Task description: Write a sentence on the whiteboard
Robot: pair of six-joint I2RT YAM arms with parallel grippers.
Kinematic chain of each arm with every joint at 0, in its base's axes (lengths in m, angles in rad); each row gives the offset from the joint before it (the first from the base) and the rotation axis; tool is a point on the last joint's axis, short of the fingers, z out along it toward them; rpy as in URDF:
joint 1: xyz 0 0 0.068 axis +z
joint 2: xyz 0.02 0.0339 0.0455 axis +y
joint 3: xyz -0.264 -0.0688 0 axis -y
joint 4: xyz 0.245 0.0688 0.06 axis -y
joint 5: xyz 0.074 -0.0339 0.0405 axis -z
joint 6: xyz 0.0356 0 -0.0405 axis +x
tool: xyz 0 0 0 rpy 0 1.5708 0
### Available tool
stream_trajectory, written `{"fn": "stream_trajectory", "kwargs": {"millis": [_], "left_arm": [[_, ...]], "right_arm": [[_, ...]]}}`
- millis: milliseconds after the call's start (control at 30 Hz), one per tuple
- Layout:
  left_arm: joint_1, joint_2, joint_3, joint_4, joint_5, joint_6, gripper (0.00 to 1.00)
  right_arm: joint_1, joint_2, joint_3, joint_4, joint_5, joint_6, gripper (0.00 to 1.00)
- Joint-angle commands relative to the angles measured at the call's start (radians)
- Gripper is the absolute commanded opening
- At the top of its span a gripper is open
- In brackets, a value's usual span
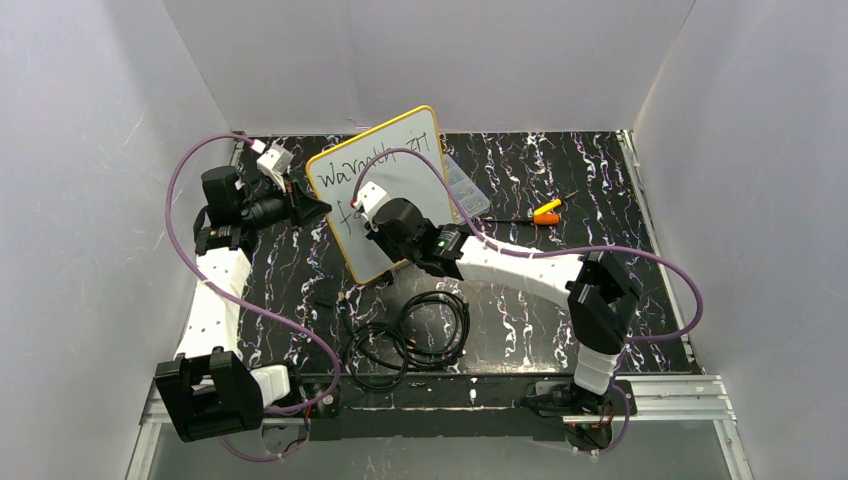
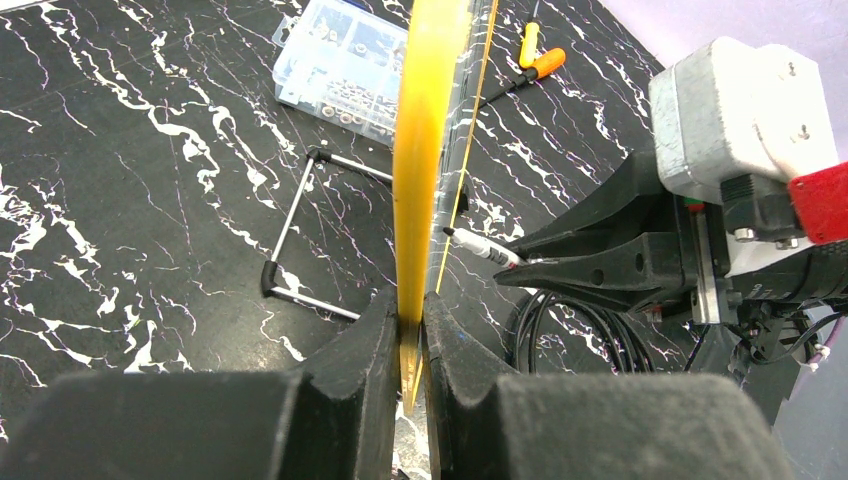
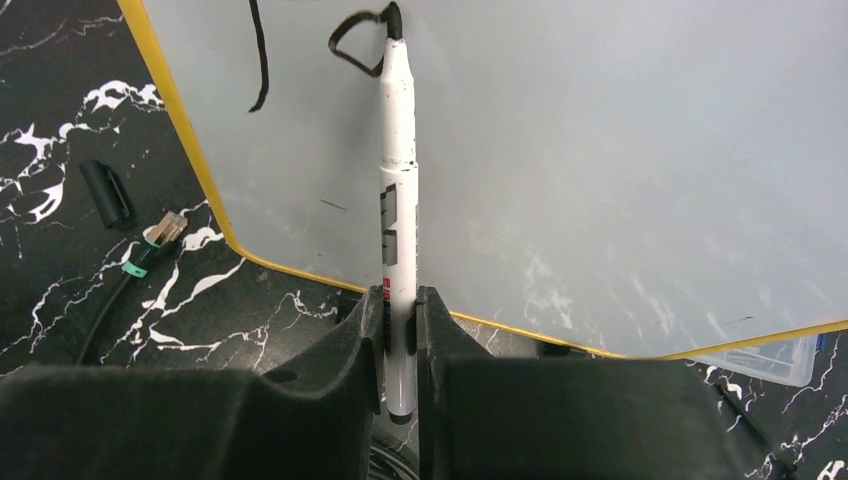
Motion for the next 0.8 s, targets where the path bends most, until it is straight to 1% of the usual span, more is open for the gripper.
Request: {"fn": "stream_trajectory", "kwargs": {"millis": [0,500,767], "left_arm": [[-0.009,-0.029,-0.009,-0.032,0.035,-0.007,0.0],[-0.009,-0.029,-0.01,-0.033,0.035,-0.007,0.0],[-0.009,-0.031,-0.009,-0.032,0.035,-0.006,0.0]], "right_arm": [[-0.004,0.011,0.057,0.037,0.029,-0.022,0.01],[-0.004,0.019,-0.035,0.029,0.002,0.037,0.01],[-0.004,-0.024,-0.028,0.043,0.044,0.032,0.01]]}}
